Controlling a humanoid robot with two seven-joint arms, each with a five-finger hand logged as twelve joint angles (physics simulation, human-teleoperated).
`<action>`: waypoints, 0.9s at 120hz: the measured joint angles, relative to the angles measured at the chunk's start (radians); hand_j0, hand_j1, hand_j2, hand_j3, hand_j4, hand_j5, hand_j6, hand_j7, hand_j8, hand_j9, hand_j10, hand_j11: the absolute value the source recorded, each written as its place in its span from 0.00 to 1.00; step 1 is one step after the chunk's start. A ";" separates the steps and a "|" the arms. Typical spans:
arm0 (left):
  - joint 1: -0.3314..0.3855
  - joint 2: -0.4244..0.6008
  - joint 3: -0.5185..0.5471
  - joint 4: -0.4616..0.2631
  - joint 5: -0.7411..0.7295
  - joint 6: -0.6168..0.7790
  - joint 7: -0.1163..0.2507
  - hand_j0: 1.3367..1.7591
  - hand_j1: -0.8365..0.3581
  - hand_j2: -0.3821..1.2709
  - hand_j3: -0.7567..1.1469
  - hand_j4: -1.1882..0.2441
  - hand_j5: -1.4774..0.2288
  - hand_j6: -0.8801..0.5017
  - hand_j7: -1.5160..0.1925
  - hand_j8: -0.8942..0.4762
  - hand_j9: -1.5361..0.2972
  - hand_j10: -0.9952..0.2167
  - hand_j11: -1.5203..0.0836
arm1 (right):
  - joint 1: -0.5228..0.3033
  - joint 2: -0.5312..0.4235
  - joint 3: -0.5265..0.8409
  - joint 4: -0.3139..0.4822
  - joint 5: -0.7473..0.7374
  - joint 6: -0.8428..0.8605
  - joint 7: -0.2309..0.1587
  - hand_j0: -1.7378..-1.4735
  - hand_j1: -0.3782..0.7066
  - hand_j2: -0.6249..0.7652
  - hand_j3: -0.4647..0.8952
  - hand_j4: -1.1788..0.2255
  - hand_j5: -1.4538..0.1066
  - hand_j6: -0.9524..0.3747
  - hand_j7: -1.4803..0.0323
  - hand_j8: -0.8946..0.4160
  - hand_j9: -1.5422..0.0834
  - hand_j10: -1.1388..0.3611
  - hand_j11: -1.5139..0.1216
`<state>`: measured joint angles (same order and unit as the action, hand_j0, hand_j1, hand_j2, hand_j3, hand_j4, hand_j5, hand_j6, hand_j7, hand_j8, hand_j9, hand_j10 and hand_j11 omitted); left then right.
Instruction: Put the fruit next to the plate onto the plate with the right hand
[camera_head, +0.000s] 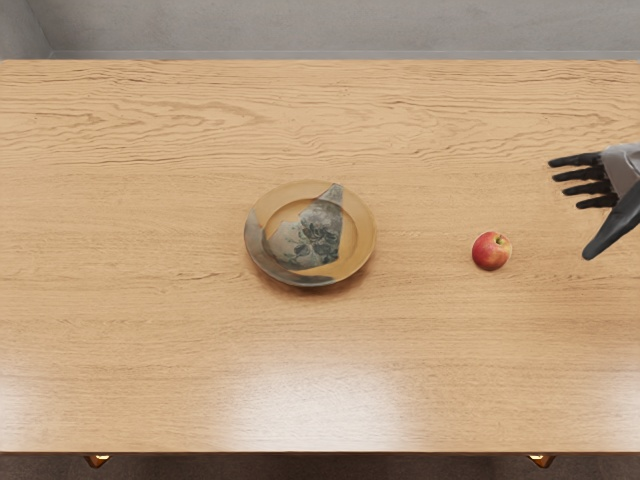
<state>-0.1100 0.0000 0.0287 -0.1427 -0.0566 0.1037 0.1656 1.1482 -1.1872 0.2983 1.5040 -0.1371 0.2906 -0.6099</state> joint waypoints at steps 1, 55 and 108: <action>0.000 0.000 0.000 0.000 0.000 0.000 0.000 0.76 0.99 0.23 0.40 0.82 0.86 0.63 0.88 0.65 0.83 0.82 0.94 | 0.000 -0.002 0.000 -0.002 0.000 0.001 0.000 0.30 0.03 0.45 0.34 0.83 0.93 0.71 0.98 0.67 0.96 0.77 0.93; 0.000 0.000 0.000 0.000 0.000 0.000 0.000 0.76 0.99 0.23 0.40 0.83 0.86 0.63 0.88 0.65 0.83 0.82 0.94 | -0.104 0.193 0.039 0.083 -0.511 -0.306 -0.001 0.30 0.03 0.45 0.34 0.84 0.93 0.71 0.98 0.68 0.95 0.76 0.93; 0.000 0.000 0.000 0.000 0.000 0.000 0.000 0.76 0.99 0.23 0.40 0.82 0.86 0.63 0.88 0.65 0.83 0.82 0.94 | -0.354 0.410 0.039 0.145 -0.768 -0.743 -0.001 0.30 0.09 0.44 0.34 0.79 0.88 0.67 0.93 0.63 0.90 0.72 0.88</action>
<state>-0.1101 0.0000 0.0287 -0.1427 -0.0566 0.1039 0.1656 0.7945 -0.7774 0.3377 1.6488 -0.9053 -0.4522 -0.6109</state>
